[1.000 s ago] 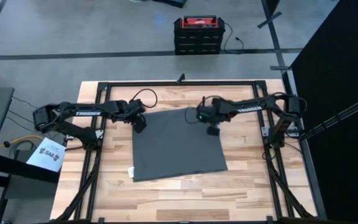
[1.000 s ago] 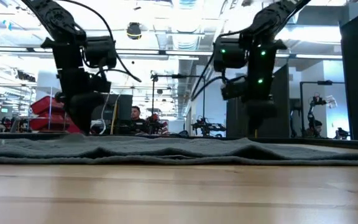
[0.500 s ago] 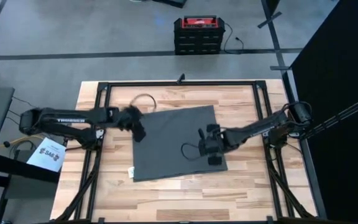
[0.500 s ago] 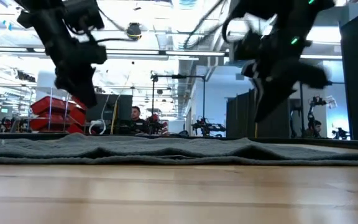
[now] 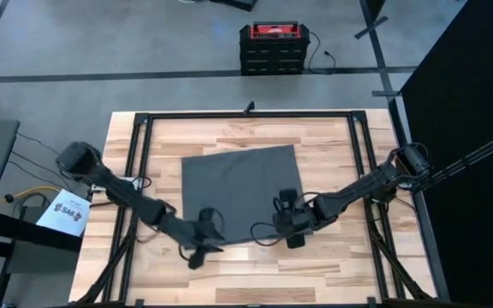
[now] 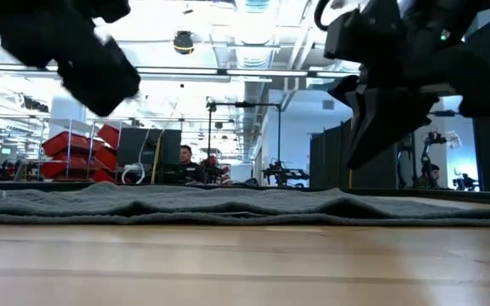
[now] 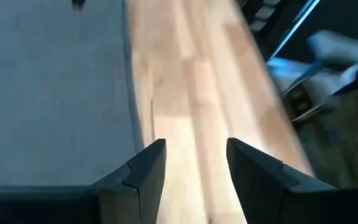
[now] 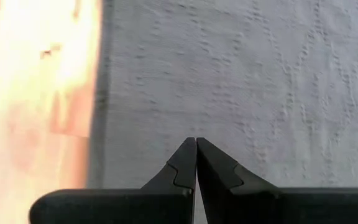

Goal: Roll towel
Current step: Fold the gray towel

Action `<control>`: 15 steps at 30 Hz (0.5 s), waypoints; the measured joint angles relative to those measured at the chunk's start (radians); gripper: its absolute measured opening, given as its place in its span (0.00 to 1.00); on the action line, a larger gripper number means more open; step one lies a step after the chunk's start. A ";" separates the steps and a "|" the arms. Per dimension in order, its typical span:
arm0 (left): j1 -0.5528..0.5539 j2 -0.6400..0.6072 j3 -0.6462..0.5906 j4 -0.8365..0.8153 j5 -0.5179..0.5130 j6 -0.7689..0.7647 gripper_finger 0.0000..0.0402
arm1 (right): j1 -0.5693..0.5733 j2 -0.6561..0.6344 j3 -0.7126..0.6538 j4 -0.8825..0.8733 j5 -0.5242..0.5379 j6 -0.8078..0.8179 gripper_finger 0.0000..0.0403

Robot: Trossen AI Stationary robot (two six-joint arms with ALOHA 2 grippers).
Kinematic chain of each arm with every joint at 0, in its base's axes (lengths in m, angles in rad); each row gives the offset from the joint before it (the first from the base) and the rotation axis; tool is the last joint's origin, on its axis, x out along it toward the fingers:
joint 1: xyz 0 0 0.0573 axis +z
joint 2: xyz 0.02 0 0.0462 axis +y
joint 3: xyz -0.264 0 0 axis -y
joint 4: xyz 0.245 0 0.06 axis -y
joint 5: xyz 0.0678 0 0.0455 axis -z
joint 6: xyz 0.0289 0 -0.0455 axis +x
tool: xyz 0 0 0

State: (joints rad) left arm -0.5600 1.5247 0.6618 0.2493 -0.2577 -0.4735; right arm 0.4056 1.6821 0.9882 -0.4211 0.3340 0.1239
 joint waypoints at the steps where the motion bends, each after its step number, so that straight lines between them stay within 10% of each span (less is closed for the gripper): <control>1: -0.003 0.043 0.032 -0.037 -0.010 -0.007 0.39 | 0.003 0.000 0.000 0.002 0.000 -0.001 0.00; 15: 0.055 0.342 0.393 -0.555 -0.064 0.017 0.39 | 0.015 0.000 0.000 -0.004 0.003 0.008 0.00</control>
State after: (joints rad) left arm -0.5047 1.8669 1.0548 -0.3057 -0.3222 -0.4568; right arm 0.4202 1.6821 0.9882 -0.4255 0.3373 0.1318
